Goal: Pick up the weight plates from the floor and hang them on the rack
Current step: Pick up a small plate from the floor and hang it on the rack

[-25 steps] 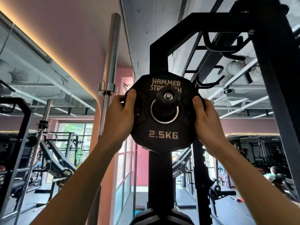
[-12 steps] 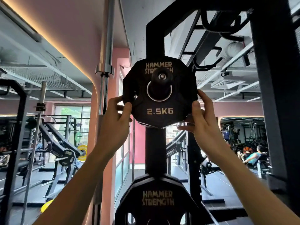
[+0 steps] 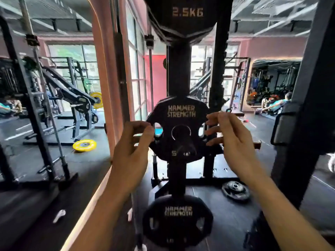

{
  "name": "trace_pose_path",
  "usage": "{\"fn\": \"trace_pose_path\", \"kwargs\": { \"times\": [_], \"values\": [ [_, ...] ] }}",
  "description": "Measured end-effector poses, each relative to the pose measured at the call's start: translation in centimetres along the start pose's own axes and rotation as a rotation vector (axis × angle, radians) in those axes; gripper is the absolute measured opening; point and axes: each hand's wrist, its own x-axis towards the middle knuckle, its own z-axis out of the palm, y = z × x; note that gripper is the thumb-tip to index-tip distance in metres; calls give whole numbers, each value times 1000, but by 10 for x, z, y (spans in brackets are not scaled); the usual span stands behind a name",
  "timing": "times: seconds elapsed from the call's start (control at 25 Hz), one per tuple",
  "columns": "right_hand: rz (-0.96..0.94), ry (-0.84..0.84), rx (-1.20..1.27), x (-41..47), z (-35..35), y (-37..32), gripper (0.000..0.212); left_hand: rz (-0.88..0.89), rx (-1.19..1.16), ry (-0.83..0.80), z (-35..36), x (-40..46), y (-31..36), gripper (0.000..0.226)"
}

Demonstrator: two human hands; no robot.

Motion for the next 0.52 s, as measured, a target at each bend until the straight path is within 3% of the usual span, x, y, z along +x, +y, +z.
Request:
{"fn": "trace_pose_path", "kwargs": {
  "times": [0.52],
  "values": [
    [638, -63, -130, -261, -13, 93, 27, -596, 230, -162, -80, -263, -102, 6]
  ]
}}
